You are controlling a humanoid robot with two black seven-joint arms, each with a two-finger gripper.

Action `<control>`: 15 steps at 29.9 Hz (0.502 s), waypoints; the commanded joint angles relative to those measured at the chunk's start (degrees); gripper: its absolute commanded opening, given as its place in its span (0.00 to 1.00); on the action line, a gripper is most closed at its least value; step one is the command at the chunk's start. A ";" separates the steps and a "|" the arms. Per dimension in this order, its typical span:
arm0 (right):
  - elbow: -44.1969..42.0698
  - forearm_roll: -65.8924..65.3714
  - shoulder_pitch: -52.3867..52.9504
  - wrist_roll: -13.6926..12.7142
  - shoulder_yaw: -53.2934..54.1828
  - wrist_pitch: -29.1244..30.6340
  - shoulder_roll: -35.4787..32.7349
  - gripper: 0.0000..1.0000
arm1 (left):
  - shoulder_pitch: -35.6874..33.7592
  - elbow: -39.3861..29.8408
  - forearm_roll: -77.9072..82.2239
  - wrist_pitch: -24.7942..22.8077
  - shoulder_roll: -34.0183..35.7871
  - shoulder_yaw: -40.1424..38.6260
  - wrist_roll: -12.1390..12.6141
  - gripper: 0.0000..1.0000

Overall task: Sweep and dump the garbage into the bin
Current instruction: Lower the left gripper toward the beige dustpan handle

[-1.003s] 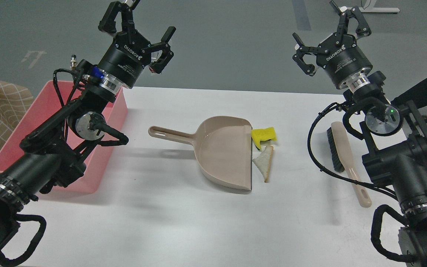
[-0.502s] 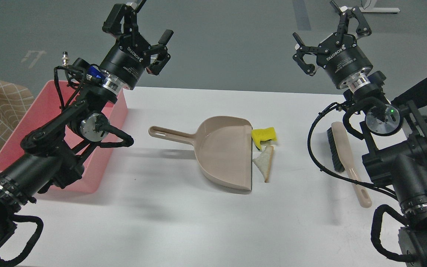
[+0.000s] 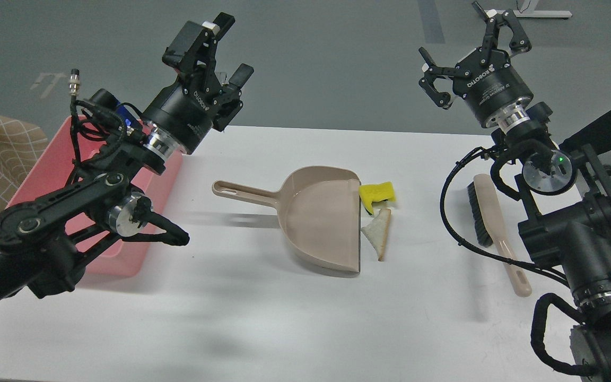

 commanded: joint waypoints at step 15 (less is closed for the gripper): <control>-0.16 0.00 -0.46 0.00 -0.17 0.00 0.00 1.00 | 19.80 -12.71 17.20 12.73 3.67 0.75 0.28 0.98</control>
